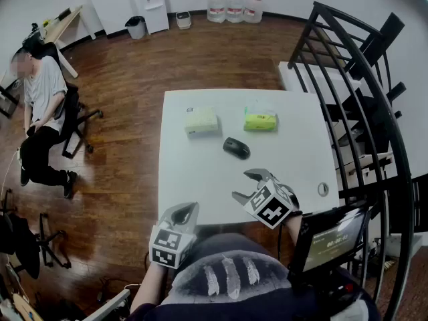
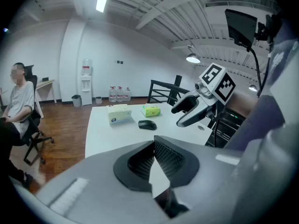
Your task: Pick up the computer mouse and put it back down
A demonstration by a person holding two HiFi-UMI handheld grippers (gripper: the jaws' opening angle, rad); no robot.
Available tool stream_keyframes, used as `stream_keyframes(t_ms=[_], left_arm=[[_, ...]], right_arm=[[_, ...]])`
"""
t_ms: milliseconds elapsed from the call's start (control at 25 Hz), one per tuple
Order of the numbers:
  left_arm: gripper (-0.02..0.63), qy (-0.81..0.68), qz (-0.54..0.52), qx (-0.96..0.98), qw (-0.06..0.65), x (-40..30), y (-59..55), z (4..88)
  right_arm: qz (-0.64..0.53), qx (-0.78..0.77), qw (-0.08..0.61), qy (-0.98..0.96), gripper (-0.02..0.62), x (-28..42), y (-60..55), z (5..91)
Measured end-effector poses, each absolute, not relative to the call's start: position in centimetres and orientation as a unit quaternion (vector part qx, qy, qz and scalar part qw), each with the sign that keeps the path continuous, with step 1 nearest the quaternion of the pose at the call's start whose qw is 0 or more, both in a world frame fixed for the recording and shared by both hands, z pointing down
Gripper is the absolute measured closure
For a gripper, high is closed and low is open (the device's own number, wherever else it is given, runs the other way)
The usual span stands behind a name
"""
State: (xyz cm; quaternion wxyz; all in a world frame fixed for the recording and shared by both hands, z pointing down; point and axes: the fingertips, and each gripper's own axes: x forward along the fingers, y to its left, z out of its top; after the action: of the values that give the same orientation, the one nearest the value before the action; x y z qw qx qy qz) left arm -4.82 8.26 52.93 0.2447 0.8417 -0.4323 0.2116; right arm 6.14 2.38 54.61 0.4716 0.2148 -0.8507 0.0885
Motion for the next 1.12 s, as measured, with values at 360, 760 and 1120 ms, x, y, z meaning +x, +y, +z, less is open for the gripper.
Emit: stream_keyframes(t_ms=[360, 760, 1120], left_arm=[[0.591, -0.406, 0.221, 0.853, 0.242, -5.1, 3.7, 53.9], [0.591, -0.44, 0.217, 0.831, 0.263, -2.8, 1.3, 53.6], [0.591, -0.464, 0.218, 0.81, 0.285, -4.5, -0.4, 54.8]], right_arm=[[0.078, 0.265, 0.448, -0.85, 0.172, 5.4, -6.4, 53.0], [0.066, 0.242, 0.469, -0.847, 0.167, 7.0, -12.0, 54.6], [0.078, 0.206, 0.5, -0.838, 0.167, 5.1, -15.2, 58.5]])
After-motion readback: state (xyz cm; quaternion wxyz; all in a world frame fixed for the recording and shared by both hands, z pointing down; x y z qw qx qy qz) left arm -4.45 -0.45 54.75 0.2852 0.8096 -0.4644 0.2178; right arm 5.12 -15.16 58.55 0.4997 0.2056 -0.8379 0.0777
